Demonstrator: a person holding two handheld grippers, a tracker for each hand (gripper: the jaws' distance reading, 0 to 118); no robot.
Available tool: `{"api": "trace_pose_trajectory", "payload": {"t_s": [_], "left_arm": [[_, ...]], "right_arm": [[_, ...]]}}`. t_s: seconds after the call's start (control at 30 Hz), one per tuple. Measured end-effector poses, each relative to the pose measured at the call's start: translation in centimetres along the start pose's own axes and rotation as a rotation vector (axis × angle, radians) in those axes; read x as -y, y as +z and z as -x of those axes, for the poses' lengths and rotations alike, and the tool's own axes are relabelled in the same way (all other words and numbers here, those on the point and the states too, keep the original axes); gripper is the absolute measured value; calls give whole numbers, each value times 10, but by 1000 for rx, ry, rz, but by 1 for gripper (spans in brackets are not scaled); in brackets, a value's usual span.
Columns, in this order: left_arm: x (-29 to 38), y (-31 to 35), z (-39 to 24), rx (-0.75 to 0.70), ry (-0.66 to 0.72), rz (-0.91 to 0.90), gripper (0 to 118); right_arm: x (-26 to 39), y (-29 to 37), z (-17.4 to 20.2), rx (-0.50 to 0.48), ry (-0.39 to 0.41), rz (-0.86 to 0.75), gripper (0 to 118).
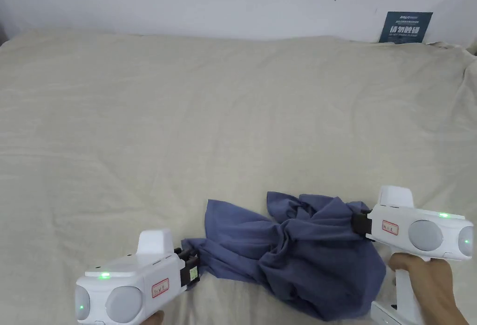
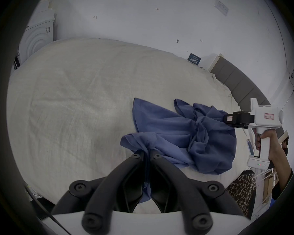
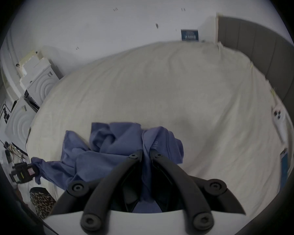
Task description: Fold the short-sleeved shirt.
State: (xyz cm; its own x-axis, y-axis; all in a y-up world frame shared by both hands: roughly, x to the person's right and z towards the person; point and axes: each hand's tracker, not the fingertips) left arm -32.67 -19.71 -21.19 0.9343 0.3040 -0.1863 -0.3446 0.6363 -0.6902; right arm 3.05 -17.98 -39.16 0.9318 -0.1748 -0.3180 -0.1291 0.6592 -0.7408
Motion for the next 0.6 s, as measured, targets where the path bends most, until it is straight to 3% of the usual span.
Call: {"api": "trace_pose_trajectory", "payload": {"t_s": [0.3, 0.43, 0.6], "left_arm": [[-78, 25, 10, -10, 15, -151, 4], [-136, 40, 14, -55, -15, -243, 4], [-207, 59, 10, -72, -25, -332, 4]], "right_arm": [[-55, 100, -6, 97, 180, -222, 5], [-87, 131, -10, 125, 195, -316, 5], [-131, 150, -10, 125, 151, -410, 5]]}}
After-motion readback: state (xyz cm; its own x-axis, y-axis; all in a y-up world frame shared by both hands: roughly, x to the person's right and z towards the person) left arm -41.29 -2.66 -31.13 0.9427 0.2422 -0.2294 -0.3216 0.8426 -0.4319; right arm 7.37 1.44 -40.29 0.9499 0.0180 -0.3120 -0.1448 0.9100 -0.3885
